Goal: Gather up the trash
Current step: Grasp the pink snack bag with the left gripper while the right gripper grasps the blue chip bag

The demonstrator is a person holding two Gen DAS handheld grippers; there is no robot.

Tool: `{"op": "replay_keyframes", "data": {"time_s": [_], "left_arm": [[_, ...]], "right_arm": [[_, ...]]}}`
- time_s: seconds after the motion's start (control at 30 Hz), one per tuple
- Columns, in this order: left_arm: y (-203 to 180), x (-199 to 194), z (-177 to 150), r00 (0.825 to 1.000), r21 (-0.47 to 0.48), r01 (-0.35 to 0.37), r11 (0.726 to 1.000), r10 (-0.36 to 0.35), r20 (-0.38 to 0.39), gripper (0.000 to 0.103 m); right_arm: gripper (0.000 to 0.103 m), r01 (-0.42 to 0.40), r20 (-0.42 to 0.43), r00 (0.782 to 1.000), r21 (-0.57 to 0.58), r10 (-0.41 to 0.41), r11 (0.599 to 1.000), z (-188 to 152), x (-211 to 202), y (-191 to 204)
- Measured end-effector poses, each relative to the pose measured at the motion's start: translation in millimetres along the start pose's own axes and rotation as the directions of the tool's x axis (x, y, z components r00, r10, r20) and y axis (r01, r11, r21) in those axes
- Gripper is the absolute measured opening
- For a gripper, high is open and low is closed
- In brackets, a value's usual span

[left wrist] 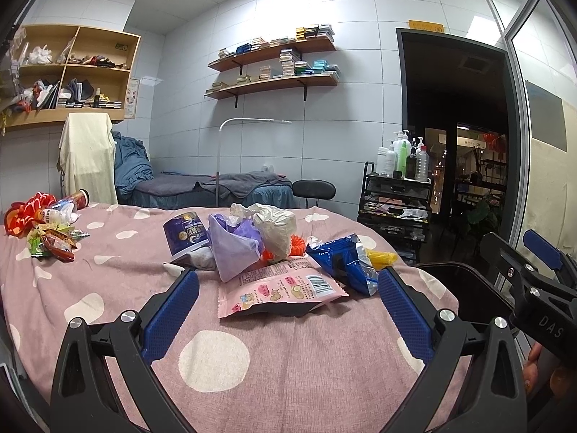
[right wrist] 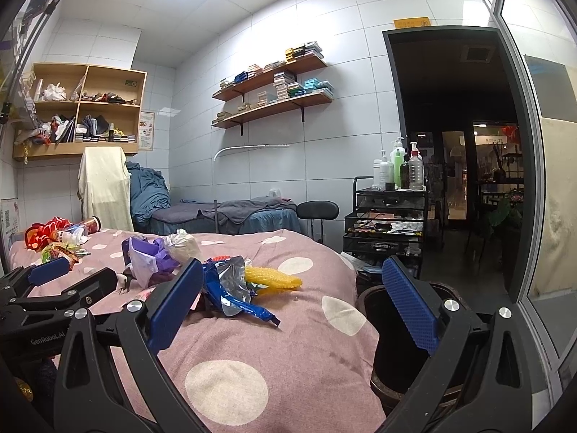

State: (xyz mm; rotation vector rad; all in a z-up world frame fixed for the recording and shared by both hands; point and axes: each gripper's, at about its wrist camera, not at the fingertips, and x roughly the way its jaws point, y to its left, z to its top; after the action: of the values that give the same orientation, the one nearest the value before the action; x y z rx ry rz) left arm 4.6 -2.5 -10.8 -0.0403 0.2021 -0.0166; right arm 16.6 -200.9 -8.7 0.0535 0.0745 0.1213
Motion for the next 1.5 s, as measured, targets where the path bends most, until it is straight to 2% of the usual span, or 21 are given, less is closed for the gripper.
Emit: {"op": "replay_keyframes", "data": {"time_s": [0.13,0.23,0.3,0.37,0.47,0.63,0.73,0.8,0.83,0.87,1.0,1.13,1.2,1.27,1.33,1.4,1.47,1.5], "left_arm": [[0.5,2.1,1.3,1.000,0.005,0.001,1.000,-0.001,-0.016,0.098],[0.9,7.7,1.7,0.998,0.034,0.004,0.999,-0.002,-0.059,0.098],[2.1,13.0,1.6,0.995,0.066,0.002,0.998,0.004,-0.101,0.098],[4.8,18.9,1.9,0.989,0.098,0.008,0.995,0.007,-0.147,0.098],[7.9,29.9,4.2,0.977,0.161,0.009,0.987,0.026,-0.210,0.098],[2.7,51.6,0.6,0.954,0.333,0.029,0.943,0.074,-0.292,0.098],[1.4,58.3,-0.9,0.942,0.344,0.082,0.936,0.040,-0.333,0.094],[-3.9,63.9,-2.6,0.935,0.373,0.106,0.922,0.036,-0.354,0.091],[-7.7,67.9,-3.3,0.931,0.389,0.114,0.914,0.039,-0.364,0.087],[-10.8,71.9,-3.1,0.925,0.395,0.128,0.910,0.034,-0.377,0.082],[-22.0,91.8,-0.5,0.904,0.394,0.173,0.903,0.014,-0.428,0.076],[-31.8,112.6,-3.6,0.883,0.430,0.176,0.885,0.051,-0.466,0.073],[-31.8,121.7,-0.6,0.875,0.422,0.173,0.890,0.058,-0.481,0.070],[-28.4,126.9,2.4,0.863,0.396,0.176,0.901,0.052,-0.502,0.049],[-25.8,129.3,3.5,0.858,0.382,0.165,0.909,0.058,-0.511,0.035],[-20.9,128.2,3.8,0.859,0.369,0.153,0.917,0.062,-0.509,0.026],[-15.4,127.1,5.9,0.863,0.347,0.135,0.928,0.062,-0.502,0.014],[-10.0,123.8,8.6,0.867,0.326,0.123,0.937,0.058,-0.495,0.012]], "right_arm": [[0.098,-0.011,-0.018,1.000,-0.002,0.011,1.000,-1.7,4.6,-0.2],[0.098,-0.029,-0.041,0.999,0.000,0.029,1.000,-3.1,11.3,-0.4],[0.098,-0.075,-0.099,0.992,-0.009,0.073,0.997,-3.9,22.0,0.3],[0.098,-0.127,-0.178,0.976,-0.009,0.123,0.992,-5.8,35.9,1.1],[0.098,-0.139,-0.245,0.960,0.002,0.135,0.990,-10.5,50.6,0.7],[0.098,-0.142,-0.308,0.943,-0.028,0.126,0.990,-13.5,67.5,6.6],[0.098,-0.145,-0.317,0.940,-0.043,0.124,0.989,-11.1,74.0,8.0],[0.098,-0.140,-0.319,0.940,-0.048,0.118,0.989,-8.9,77.7,8.1],[0.098,-0.139,-0.324,0.939,-0.046,0.117,0.989,-8.3,80.2,7.4],[0.098,-0.138,-0.330,0.937,-0.039,0.118,0.990,-8.3,82.4,6.6],[0.098,-0.139,-0.363,0.922,0.014,0.134,0.990,-9.8,91.6,0.3],[0.098,-0.142,-0.379,0.914,0.036,0.145,0.989,-8.1,100.7,-3.0],[0.098,-0.151,-0.383,0.912,0.020,0.147,0.988,-5.5,105.6,-1.4],[0.098,-0.164,-0.384,0.911,-0.008,0.148,0.986,-1.8,111.1,3.0],[0.098,-0.189,-0.387,0.907,-0.024,0.165,0.982,1.8,116.7,7.8],[0.098,-0.223,-0.396,0.898,-0.036,0.191,0.974,4.4,122.5,13.4],[0.098,-0.270,-0.423,0.880,-0.066,0.218,0.961,6.2,131.0,23.3],[0.097,-0.287,-0.434,0.872,-0.077,0.227,0.955,5.9,134.6,27.4]]}}
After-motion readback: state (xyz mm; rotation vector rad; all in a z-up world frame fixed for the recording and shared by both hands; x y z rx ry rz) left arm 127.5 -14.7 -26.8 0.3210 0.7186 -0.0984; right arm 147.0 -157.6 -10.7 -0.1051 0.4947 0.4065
